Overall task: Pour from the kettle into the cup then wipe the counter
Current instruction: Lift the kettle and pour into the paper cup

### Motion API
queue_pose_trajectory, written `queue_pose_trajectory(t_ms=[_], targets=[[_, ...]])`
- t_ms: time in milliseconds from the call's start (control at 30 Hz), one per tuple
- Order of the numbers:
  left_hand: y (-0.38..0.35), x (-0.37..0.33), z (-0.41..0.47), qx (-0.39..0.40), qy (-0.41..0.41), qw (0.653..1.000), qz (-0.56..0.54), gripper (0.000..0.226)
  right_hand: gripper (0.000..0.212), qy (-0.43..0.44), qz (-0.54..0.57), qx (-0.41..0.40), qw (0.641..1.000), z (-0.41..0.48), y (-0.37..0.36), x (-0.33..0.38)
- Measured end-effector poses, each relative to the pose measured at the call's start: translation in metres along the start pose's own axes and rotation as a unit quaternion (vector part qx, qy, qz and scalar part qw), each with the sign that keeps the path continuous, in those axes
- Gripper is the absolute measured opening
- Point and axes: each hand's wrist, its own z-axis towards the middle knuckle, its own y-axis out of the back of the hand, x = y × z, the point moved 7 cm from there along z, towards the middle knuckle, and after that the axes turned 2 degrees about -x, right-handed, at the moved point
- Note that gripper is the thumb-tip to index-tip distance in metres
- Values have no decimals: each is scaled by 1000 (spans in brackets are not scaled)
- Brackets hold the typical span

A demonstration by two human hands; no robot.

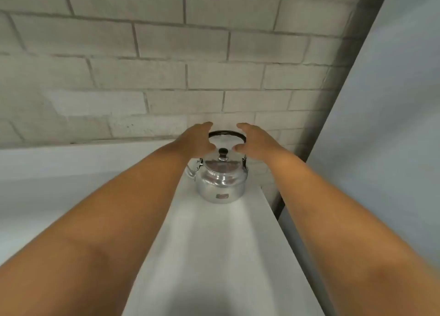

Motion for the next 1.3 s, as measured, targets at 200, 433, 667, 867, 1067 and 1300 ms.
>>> queue_pose_trajectory(t_ms=[200, 433, 667, 867, 1067, 1300], targets=[[-5, 4, 8, -39, 1, 999, 14, 19, 35, 62, 33, -31, 997, 16, -16, 4], [12, 0, -12, -60, -29, 998, 4, 10, 11, 98, 134, -66, 984, 2, -10, 19], [82, -25, -67, -79, -73, 991, -80, 26, 27, 125, 246, -138, 951, -41, 44, 76], [141, 13, -156, -102, -37, 978, -180, 51, 29, 184, 248, -155, 938, -90, 77, 133], [122, 122, -254, -143, 52, 946, -288, 48, 28, 200, 197, -158, 947, -144, 75, 168], [45, 181, -292, -87, 108, 941, -307, 94, 28, 178, 157, -128, 963, -189, 42, 205]])
